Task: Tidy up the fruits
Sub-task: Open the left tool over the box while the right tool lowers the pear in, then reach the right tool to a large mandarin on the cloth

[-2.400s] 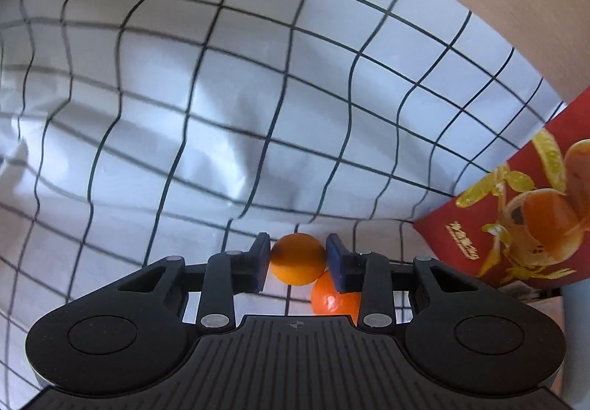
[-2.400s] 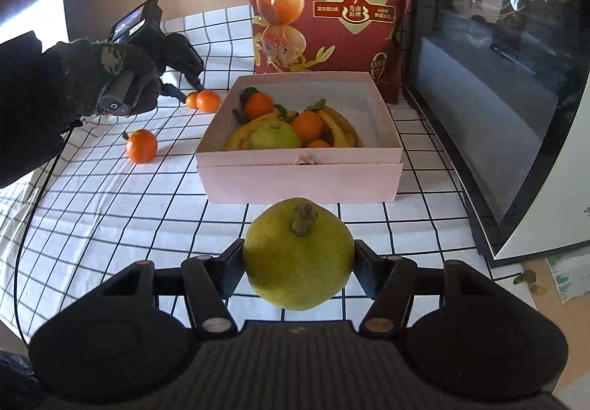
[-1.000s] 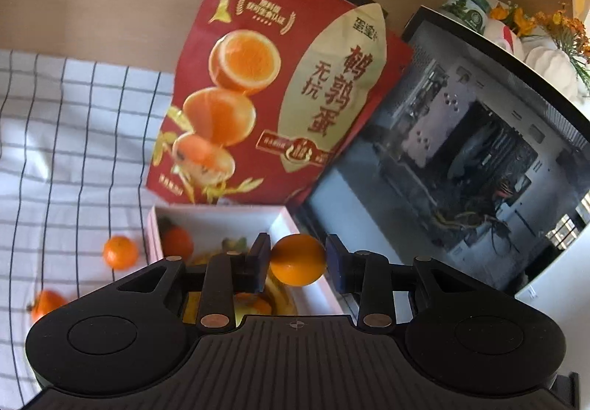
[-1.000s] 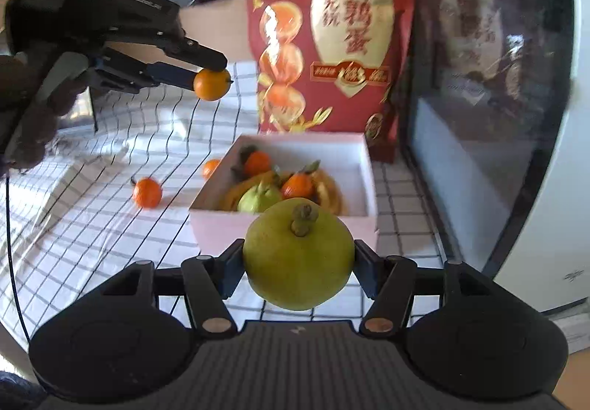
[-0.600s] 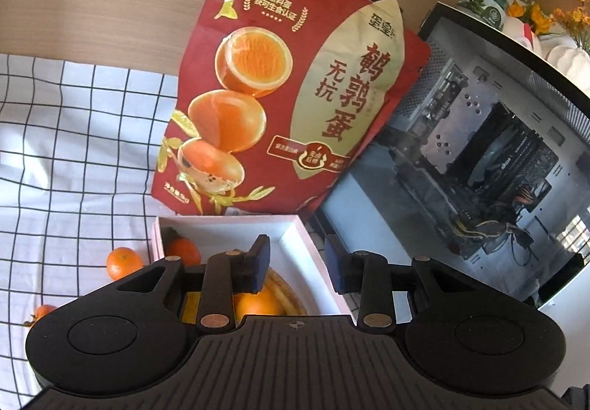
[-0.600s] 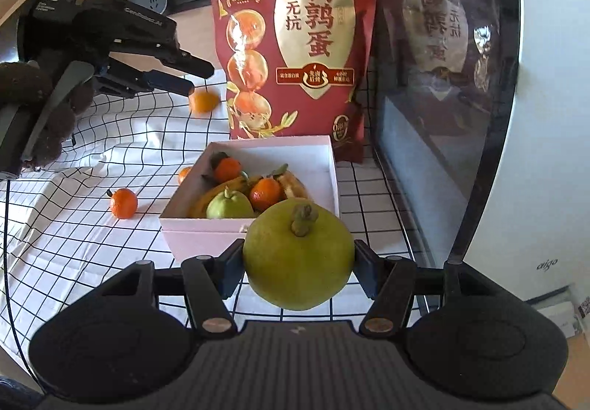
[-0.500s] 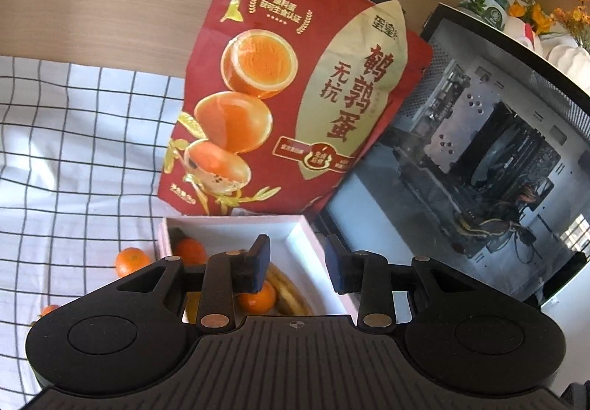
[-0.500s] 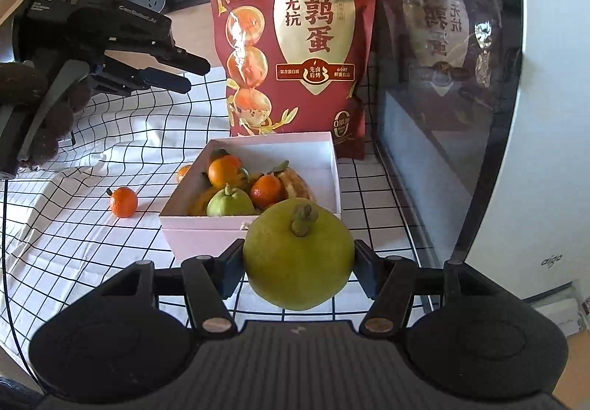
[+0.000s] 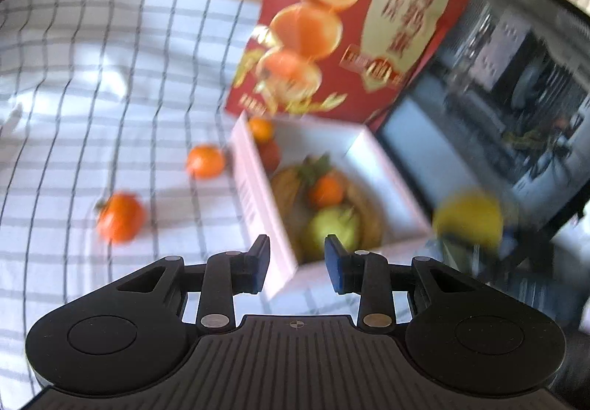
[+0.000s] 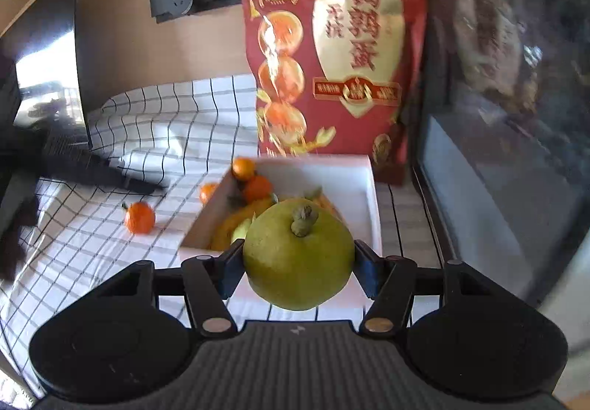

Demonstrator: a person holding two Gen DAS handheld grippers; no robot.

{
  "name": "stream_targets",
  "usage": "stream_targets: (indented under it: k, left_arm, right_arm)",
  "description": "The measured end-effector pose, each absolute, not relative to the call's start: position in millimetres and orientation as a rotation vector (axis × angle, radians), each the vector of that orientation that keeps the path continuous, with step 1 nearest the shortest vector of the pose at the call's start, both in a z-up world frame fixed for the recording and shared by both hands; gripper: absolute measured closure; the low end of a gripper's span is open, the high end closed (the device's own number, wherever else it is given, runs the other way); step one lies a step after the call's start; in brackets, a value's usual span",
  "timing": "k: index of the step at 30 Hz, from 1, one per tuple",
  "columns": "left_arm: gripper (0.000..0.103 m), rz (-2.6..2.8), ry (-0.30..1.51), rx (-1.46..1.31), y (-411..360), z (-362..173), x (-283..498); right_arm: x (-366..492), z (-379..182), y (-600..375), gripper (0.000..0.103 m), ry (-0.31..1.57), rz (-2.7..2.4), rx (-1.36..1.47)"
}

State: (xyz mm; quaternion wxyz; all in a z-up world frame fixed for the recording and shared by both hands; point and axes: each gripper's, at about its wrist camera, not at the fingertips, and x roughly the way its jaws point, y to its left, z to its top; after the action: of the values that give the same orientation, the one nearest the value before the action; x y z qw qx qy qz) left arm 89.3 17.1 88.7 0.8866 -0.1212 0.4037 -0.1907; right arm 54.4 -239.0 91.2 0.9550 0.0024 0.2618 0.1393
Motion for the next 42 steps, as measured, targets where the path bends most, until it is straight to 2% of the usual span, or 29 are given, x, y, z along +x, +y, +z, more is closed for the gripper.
stream_targets:
  k: [7,17,31,42]
  left_arm:
    - [0.067,-0.364,0.892,-0.275,47,65,56]
    - [0.067,-0.204,0.889,-0.360,119,54,37]
    - [0.067,-0.221,0.925,-0.331,123,45,51]
    - [0.067,-0.236,0.946,-0.348,119,34,64]
  right_arm:
    - [165,99,-223,0.042,0.613,0.332,0.086]
    - [274,50,-184,0.042,0.820,0.306,0.115]
    - [286,36,-156,0.041,0.850,0.288,-0.037]
    - [246,73,-155,0.038,0.723,0.320,-0.095]
